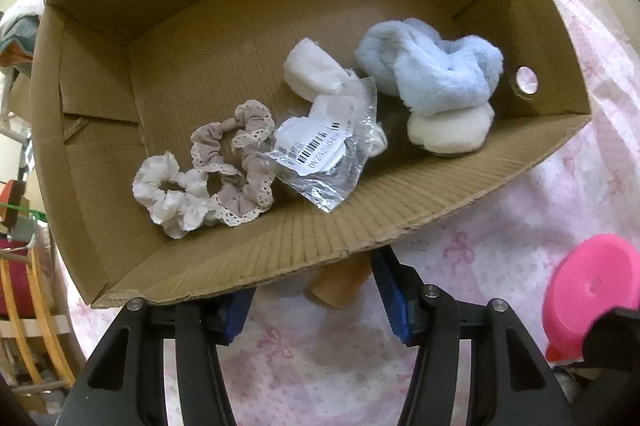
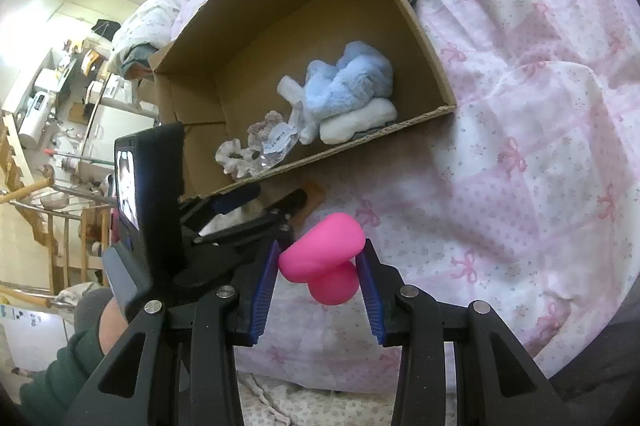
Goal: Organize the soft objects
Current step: 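Grasp the tan foam tube with the left tool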
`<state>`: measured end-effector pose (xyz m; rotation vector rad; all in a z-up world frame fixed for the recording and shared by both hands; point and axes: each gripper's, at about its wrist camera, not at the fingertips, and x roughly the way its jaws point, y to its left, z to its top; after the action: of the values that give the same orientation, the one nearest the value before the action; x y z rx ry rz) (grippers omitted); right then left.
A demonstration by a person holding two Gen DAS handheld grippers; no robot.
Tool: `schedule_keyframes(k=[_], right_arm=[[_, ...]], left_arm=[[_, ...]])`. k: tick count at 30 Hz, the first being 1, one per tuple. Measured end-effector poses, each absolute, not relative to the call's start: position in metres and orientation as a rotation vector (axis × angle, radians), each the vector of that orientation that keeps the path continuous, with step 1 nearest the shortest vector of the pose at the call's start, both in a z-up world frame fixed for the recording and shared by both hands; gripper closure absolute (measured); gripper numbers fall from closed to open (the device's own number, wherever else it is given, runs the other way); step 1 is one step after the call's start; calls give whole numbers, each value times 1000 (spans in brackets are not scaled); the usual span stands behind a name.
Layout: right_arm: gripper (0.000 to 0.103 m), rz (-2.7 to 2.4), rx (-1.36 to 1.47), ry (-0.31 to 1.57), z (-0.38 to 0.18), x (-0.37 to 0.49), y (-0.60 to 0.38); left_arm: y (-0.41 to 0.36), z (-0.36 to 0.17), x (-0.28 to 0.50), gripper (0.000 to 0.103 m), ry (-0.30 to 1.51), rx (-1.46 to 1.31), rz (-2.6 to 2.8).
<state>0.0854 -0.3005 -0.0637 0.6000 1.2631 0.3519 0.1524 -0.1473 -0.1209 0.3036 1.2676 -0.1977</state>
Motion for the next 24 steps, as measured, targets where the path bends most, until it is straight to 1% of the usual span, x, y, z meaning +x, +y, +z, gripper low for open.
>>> schedule_keyframes(k=[3,4,6,7,8,10,13,19,21,24], right_arm=[[61,365,608,1260,-63,86,-299],[61,369,608,1259,-62,86,-298],[61,375,608,1256,-61,85,-298],[61,378,610,1255,-61,86,-298],[61,379,611,1253,-60,87,-297],[61,380,610,1251,-60,87,-297],[61,384,609,1250,-59,87,-297],[61,381,603,1248,-58,87,-297],[61,374,600,1250,-59,87,-297],[61,379,622,1246,-59,88,-299]], left_arm=[[-152,-123,152,52,1264,297,-169],[-153,-124,153,53,1259,303,-158],[-155,-126,154,68,1256,307,-123],[-155,-127,153,81,1253,309,-110],[-151,-126,154,86,1248,316,-99],[-141,-122,159,100,1265,296,-92],[-133,-126,157,101,1327,205,-144],[-130,-127,137,102,1300,141,-217],[-126,-126,134,102,1318,111,-205],[-120,-116,131,102,1314,66,-220]])
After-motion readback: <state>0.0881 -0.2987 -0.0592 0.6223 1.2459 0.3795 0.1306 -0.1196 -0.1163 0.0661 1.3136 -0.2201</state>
